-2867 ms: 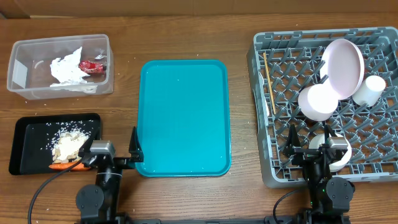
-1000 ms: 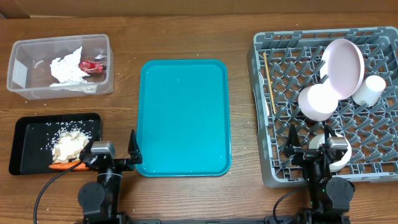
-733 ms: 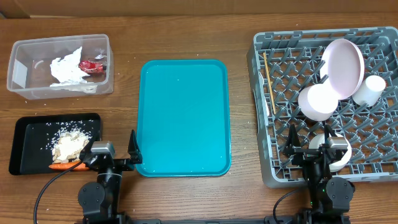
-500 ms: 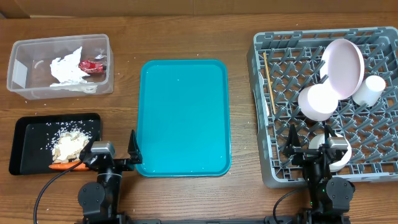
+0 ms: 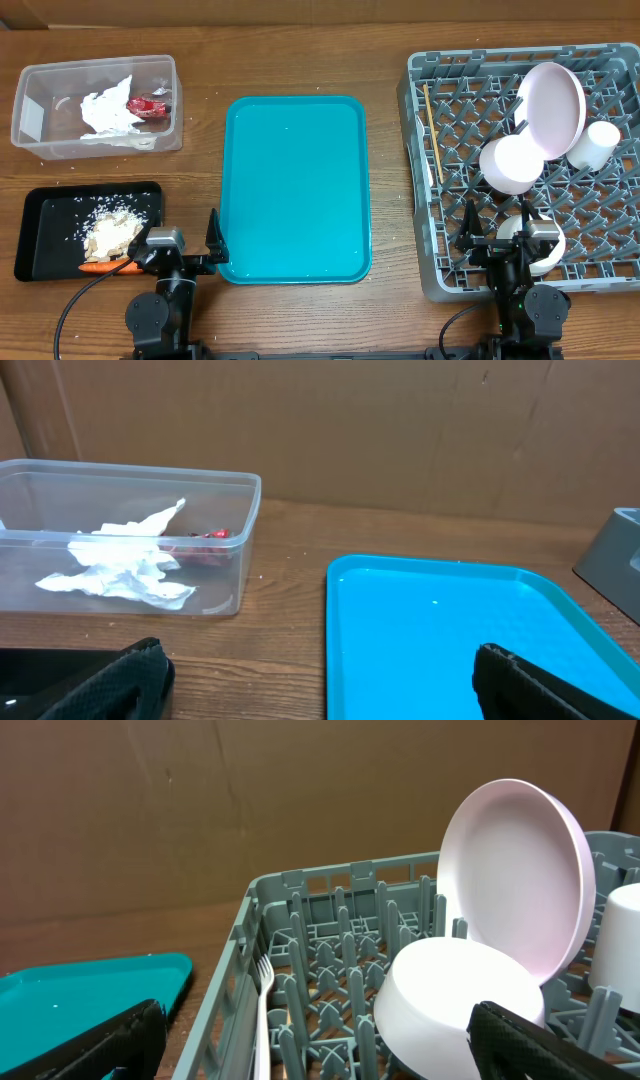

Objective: Sort waste into correct bins and load items into the dishwasher rack

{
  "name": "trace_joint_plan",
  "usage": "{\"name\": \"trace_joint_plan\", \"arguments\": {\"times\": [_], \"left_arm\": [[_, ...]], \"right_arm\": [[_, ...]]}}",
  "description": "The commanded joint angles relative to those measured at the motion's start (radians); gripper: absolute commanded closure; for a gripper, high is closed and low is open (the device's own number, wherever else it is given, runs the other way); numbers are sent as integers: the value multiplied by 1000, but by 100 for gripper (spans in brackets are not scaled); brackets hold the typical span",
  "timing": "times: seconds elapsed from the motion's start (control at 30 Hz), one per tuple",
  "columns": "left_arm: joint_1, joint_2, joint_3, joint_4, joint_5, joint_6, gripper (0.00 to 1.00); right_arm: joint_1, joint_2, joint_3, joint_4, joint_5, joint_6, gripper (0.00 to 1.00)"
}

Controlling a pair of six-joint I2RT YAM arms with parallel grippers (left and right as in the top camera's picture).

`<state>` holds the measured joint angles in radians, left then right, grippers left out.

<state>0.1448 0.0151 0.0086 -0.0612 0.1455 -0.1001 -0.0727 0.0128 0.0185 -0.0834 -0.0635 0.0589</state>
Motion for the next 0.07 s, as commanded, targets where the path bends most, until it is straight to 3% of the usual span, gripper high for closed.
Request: {"name": "trace_joint_plan", "arguments": {"times": [0.0, 0.03], "left_arm": [[5, -11, -4, -2, 1, 18, 0], [5, -11, -4, -2, 1, 18, 0]], "right_arm": [[-6, -10, -11, 4, -2, -4, 0], [-6, -10, -11, 4, -2, -4, 0]]}}
